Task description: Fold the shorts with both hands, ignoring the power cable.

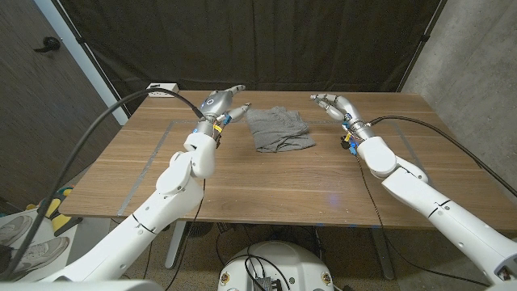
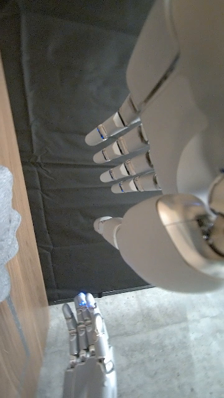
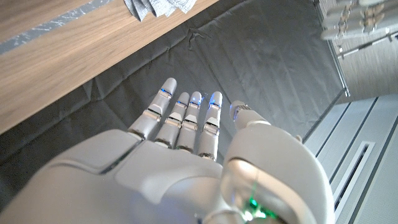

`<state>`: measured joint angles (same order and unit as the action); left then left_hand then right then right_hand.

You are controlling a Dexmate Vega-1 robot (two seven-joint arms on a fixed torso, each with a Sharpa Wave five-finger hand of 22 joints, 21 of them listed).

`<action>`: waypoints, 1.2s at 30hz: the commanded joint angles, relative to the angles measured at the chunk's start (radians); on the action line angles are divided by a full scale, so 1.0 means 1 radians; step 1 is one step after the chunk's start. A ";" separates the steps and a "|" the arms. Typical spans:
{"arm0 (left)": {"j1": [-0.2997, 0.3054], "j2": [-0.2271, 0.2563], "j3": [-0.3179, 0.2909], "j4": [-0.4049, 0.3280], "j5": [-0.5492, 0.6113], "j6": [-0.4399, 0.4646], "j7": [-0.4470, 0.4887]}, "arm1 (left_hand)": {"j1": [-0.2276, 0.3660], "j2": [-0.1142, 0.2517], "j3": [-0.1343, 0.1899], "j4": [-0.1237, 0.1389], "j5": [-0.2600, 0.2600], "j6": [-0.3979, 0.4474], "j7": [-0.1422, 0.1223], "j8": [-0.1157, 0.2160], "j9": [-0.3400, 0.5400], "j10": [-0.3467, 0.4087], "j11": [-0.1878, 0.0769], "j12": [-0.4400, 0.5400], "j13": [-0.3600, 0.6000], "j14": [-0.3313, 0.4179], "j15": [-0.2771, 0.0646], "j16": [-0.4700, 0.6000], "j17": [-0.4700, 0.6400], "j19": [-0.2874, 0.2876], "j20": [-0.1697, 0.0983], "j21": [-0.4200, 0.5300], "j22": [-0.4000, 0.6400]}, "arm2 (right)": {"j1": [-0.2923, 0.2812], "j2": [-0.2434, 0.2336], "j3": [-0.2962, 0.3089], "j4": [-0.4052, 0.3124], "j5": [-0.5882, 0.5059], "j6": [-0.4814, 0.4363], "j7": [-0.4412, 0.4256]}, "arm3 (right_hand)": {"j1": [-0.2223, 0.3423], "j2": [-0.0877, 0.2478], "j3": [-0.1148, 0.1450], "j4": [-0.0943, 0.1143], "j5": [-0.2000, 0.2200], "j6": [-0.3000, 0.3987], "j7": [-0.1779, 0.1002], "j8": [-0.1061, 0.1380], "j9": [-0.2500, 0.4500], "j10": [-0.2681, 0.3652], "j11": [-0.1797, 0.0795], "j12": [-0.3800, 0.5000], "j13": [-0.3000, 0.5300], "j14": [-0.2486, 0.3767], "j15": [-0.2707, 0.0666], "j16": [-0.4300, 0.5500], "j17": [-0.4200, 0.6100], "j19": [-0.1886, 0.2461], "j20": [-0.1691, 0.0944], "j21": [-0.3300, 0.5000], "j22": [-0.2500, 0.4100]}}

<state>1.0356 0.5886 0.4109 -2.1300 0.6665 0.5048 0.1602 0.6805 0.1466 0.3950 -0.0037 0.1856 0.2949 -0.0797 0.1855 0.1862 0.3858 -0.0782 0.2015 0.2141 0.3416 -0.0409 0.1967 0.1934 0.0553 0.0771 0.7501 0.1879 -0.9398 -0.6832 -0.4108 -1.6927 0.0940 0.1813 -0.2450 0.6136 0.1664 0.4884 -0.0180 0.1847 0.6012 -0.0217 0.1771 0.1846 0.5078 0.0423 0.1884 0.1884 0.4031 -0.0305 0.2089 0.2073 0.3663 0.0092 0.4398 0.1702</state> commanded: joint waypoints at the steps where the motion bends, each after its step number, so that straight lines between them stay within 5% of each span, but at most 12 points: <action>1: 0.033 0.006 -0.113 0.044 -0.530 -0.138 0.014 | -0.010 0.017 0.013 0.007 0.010 0.005 0.024 0.006 0.000 -0.001 0.024 0.010 0.001 -0.007 -0.018 0.006 0.005 -0.008 0.019 -0.009 0.003 | -0.009 0.042 0.015 0.059 0.106 0.076 0.017 | 0.001 0.009 0.000 -0.005 -0.003 -0.012 0.001 -0.002 0.004 -0.014 0.001 -0.002 0.004 -0.006 0.001 0.005 0.002 0.003 0.008 -0.003 0.002; 9: 0.051 -0.001 -0.174 0.132 -0.837 -0.278 -0.006 | -0.046 0.031 0.019 0.032 0.011 0.010 0.065 0.006 0.000 -0.003 0.075 0.013 0.002 -0.018 0.032 0.008 0.010 -0.023 0.044 -0.014 0.007 | -0.027 0.065 0.030 0.071 0.163 0.099 0.013 | -0.004 0.004 -0.010 -0.010 -0.007 -0.047 0.002 -0.005 0.004 -0.031 0.010 -0.004 0.005 -0.019 0.013 0.004 0.004 0.008 0.024 -0.008 0.003; 22: 0.035 0.073 -0.194 0.282 -1.130 -0.454 -0.117 | -0.096 0.028 0.019 0.065 0.004 -0.016 0.069 -0.002 0.000 -0.050 0.090 0.000 0.001 -0.068 0.055 -0.004 0.008 -0.050 0.044 -0.023 0.009 | -0.085 0.113 0.075 0.089 0.311 0.189 0.038 | -0.058 -0.024 -0.046 0.005 -0.011 -0.092 0.030 -0.001 0.003 -0.055 0.034 -0.003 0.005 -0.033 0.053 0.002 0.003 0.038 0.076 -0.013 0.003; 27: 0.016 0.088 -0.180 0.343 -1.204 -0.518 -0.174 | -0.141 0.020 0.007 0.094 -0.007 -0.047 0.056 -0.008 -0.001 -0.083 0.095 -0.007 -0.003 -0.107 0.057 -0.011 0.004 -0.066 0.045 -0.032 0.007 | -0.107 0.085 0.089 0.067 0.300 0.184 0.034 | -0.131 -0.042 -0.085 0.041 -0.007 -0.110 0.044 0.003 0.005 -0.066 0.050 0.000 0.006 -0.049 0.068 -0.003 0.002 0.031 0.094 -0.030 0.003; 29: 0.005 0.094 -0.171 0.363 -1.230 -0.534 -0.199 | -0.157 0.017 0.001 0.104 -0.009 -0.053 0.056 -0.008 -0.001 -0.088 0.095 -0.007 -0.005 -0.113 0.061 -0.011 0.004 -0.069 0.044 -0.034 0.006 | -0.126 0.082 0.100 0.047 0.291 0.173 0.005 | -0.179 -0.049 -0.108 0.067 -0.001 -0.124 0.054 0.004 0.005 -0.074 0.058 0.001 0.006 -0.055 0.080 -0.003 0.002 0.045 0.142 -0.036 0.002; 36: -0.026 0.108 -0.137 0.420 -1.296 -0.571 -0.264 | -0.231 0.007 -0.031 0.151 -0.008 -0.058 0.051 -0.004 -0.002 -0.107 0.108 -0.007 -0.010 -0.129 0.071 -0.008 0.001 -0.077 0.039 -0.042 0.005 | -0.204 0.066 0.132 -0.034 0.232 0.130 -0.101 | -0.272 -0.081 -0.163 0.111 0.012 -0.148 0.061 0.006 0.004 -0.092 0.072 0.001 0.007 -0.072 0.091 -0.006 0.001 0.040 0.194 -0.064 0.000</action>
<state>1.0485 0.6691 0.2390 -1.8087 -0.4803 0.0248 -0.0018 0.4718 0.1556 0.3705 0.1311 0.1805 0.2394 -0.0249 0.1769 0.1813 0.2833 0.0271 0.1985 0.2043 0.2216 0.0286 0.1884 0.1951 -0.0133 0.1195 0.7123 0.1905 -1.0550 -0.5978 -0.3200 -1.6368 0.3782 0.3520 -0.2331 0.3727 0.0961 0.3440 0.0787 0.1856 0.4615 0.0385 0.1778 0.1846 0.4193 0.1072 0.1847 0.1934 0.3356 0.0557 0.2065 0.2073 0.4121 0.1855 0.3882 0.1674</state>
